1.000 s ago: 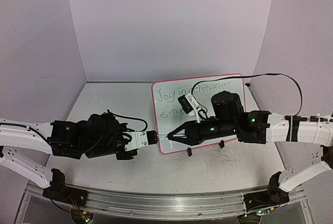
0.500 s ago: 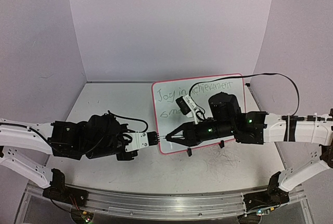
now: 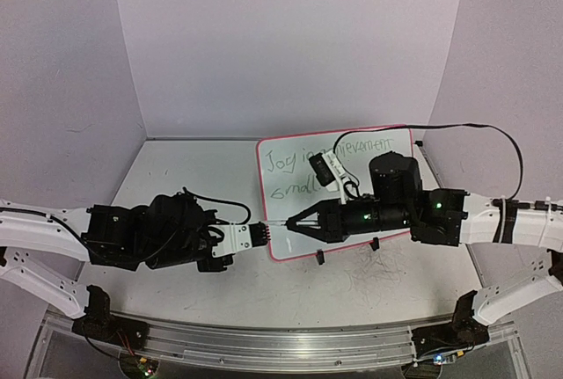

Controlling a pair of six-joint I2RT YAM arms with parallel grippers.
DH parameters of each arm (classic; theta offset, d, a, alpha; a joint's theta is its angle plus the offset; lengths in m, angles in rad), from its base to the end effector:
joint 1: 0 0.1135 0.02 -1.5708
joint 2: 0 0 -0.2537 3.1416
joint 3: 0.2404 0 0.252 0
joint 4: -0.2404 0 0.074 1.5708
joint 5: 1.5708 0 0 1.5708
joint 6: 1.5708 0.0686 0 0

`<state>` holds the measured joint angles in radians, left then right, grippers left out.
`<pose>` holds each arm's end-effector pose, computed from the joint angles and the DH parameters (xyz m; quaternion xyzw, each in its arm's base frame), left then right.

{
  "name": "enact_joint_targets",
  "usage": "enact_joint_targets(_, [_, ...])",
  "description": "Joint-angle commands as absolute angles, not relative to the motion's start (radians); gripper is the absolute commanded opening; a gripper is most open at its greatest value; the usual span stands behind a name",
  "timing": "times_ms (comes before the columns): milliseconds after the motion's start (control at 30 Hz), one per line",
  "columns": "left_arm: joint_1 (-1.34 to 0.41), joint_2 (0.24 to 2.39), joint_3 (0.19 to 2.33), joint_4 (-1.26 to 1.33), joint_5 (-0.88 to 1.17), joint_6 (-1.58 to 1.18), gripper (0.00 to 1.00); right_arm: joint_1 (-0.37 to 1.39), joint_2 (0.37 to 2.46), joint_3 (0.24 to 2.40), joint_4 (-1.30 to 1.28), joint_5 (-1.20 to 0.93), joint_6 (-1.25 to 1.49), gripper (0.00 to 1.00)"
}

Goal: Write a sentence on the whiteboard
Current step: Insert the pen cap into the whiteboard marker.

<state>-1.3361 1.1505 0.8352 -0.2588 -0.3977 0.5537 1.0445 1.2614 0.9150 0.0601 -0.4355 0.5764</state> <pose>0.0917 -0.2691 0.2517 0.6425 0.5809 -0.0183 0.4993 0.1377 0.2947 0.2900 -0.3072 0.7305 0.5430 0.2777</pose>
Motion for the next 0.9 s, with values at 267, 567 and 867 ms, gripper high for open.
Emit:
enact_joint_targets(267, [-1.340, 1.146, 0.830, -0.222, -0.410, 0.561, 0.00, 1.061, 1.308, 0.915, 0.095, -0.438, 0.577, 0.00])
enact_joint_targets(567, [-1.340, 1.150, 0.830, -0.222, -0.413, 0.565, 0.00, 1.061, 1.303, 0.907, 0.089, -0.439, 0.574, 0.00])
enact_joint_targets(867, [-1.340, 1.155, 0.830, -0.223, -0.416, 0.565, 0.00, 1.061, 1.287, 0.884, 0.088, -0.438, 0.578, 0.00])
